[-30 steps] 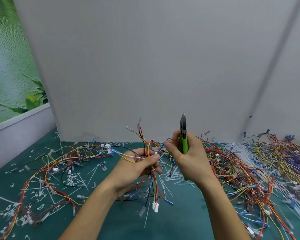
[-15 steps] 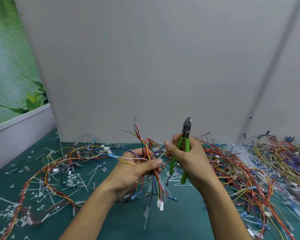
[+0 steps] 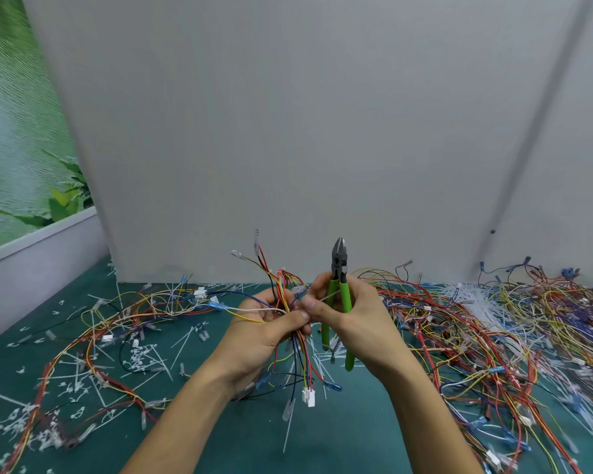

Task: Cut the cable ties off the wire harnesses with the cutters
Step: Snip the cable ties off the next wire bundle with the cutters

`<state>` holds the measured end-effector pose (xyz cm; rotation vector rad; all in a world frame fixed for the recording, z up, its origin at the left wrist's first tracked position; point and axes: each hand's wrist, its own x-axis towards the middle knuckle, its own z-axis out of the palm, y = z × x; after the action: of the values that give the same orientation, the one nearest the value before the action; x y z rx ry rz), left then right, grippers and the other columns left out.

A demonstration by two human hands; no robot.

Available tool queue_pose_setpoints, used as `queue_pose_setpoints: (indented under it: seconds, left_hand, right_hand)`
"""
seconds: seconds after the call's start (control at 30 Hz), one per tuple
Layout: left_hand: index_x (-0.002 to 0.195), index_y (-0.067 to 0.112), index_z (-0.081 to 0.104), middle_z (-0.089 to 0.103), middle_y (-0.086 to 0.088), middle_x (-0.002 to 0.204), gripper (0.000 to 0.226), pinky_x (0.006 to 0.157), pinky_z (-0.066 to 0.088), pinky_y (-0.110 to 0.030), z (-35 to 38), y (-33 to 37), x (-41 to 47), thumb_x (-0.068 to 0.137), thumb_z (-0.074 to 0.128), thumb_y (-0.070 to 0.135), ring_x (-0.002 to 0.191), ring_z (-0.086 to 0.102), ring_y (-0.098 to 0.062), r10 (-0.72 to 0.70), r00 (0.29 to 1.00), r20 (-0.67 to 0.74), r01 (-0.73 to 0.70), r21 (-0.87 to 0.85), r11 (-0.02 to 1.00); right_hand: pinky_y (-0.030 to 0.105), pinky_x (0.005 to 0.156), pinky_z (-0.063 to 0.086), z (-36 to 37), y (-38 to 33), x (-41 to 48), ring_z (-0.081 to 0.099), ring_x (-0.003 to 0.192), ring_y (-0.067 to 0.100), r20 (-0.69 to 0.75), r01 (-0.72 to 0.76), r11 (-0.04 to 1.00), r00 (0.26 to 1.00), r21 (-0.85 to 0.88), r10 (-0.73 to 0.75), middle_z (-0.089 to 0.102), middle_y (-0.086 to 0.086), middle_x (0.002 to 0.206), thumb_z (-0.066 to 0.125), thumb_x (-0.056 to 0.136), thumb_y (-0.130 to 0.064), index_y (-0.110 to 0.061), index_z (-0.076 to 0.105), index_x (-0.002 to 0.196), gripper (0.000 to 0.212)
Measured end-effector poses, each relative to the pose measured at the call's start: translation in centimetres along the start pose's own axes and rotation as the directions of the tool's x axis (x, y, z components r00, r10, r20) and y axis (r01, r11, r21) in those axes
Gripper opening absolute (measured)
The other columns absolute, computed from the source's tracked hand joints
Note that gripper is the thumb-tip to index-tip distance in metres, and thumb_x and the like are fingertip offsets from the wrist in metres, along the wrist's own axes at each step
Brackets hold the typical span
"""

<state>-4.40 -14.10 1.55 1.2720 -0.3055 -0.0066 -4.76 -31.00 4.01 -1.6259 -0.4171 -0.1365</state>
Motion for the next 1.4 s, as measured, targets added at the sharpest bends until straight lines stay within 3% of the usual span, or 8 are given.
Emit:
queue_pose_setpoints:
  seconds: [0.17,0.27,0.47,0.7,0.93,1.07,1.23,1.4]
  left_hand:
    - [0.102,-0.011,0.06,0.064,-0.014,0.075,0.016,0.062,0.055,-0.025,0.0,0.1,-0.3,0.087,0.063,-0.016,0.061,0.065,-0.019,-0.014,1.0,0.015,0.013,0.042,0.999]
    - [0.103,-0.01,0.061,0.065,-0.015,0.076,0.02,0.06,0.054,-0.025,0.1,0.3,-0.4,0.085,0.067,-0.017,0.061,0.065,-0.021,-0.032,0.999,0.028,0.031,0.039,0.999]
    - [0.092,0.007,0.069,0.068,-0.008,0.076,0.016,0.068,0.057,-0.03,0.4,0.8,-0.9,0.077,0.073,0.003,0.067,0.066,-0.021,-0.017,0.992,0.128,0.005,0.095,0.995]
    - [0.1,0.004,0.07,0.071,-0.007,0.078,0.025,0.071,0.058,-0.029,0.6,1.1,-1.1,0.079,0.08,0.008,0.07,0.069,-0.021,0.0,0.994,0.11,-0.011,0.094,0.996]
    - [0.103,-0.001,0.068,0.066,-0.019,0.075,0.025,0.067,0.055,-0.028,0.5,1.9,-1.3,0.082,0.073,0.012,0.07,0.067,-0.024,-0.031,0.989,0.148,0.032,-0.005,0.999]
    - [0.118,-0.012,0.061,0.066,-0.023,0.084,0.038,0.072,0.057,-0.029,0.1,2.2,-1.3,0.084,0.073,0.002,0.078,0.07,-0.027,-0.051,0.988,0.148,0.058,-0.042,0.997]
    - [0.114,-0.001,0.07,0.067,-0.024,0.08,0.03,0.071,0.056,-0.028,0.0,2.3,-1.3,0.085,0.067,0.009,0.074,0.067,-0.026,-0.097,0.985,0.145,0.103,-0.033,0.994]
    - [0.108,0.0,0.07,0.07,-0.022,0.084,0.029,0.071,0.056,-0.026,-0.3,2.4,-1.3,0.085,0.074,0.017,0.078,0.07,-0.023,-0.099,0.98,0.17,0.113,-0.071,0.991]
  right_hand:
    - [0.025,0.079,0.059,-0.5,-0.1,0.0,0.071,0.08,0.008,0.03,-0.034,0.984,0.999,-0.176,0.039,0.074,-0.002,0.085,0.079,0.091,-0.021,-0.016,0.066,0.099,0.016]
    - [0.019,0.069,0.053,-1.0,-0.3,0.0,0.066,0.072,0.002,0.056,-0.01,0.953,0.998,-0.301,0.028,0.071,-0.006,0.081,0.079,0.091,-0.028,-0.019,0.065,0.097,0.017]
    - [0.011,0.062,0.042,-1.3,0.0,-0.1,0.057,0.062,-0.001,0.125,0.084,0.916,0.991,-0.391,-0.037,0.066,-0.02,0.073,0.072,0.097,-0.02,-0.023,0.063,0.09,0.012]
    - [0.032,0.073,0.053,-0.8,0.1,0.1,0.068,0.076,0.016,0.028,0.09,0.933,0.996,-0.348,-0.086,0.073,-0.002,0.081,0.072,0.095,-0.014,-0.02,0.06,0.087,0.015]
    - [0.02,0.056,0.04,-0.9,0.1,0.0,0.048,0.059,0.006,0.005,0.11,0.931,0.993,-0.347,-0.115,0.057,-0.009,0.066,0.074,0.095,-0.019,-0.02,0.059,0.084,0.018]
    - [0.035,0.063,0.047,-1.3,-0.4,0.0,0.053,0.065,0.012,-0.046,0.086,0.943,0.993,-0.32,-0.106,0.061,0.005,0.074,0.077,0.092,-0.022,-0.02,0.061,0.085,0.017]
    - [0.019,0.064,0.047,-1.5,-1.0,-0.3,0.056,0.065,0.005,0.01,0.126,0.935,0.992,-0.331,-0.13,0.062,-0.012,0.073,0.076,0.093,-0.024,-0.022,0.063,0.088,0.014]
    - [0.015,0.064,0.044,-1.5,-1.1,-0.3,0.054,0.065,0.003,0.05,0.13,0.935,0.992,-0.33,-0.12,0.061,-0.015,0.071,0.074,0.095,-0.022,-0.021,0.064,0.088,0.012]
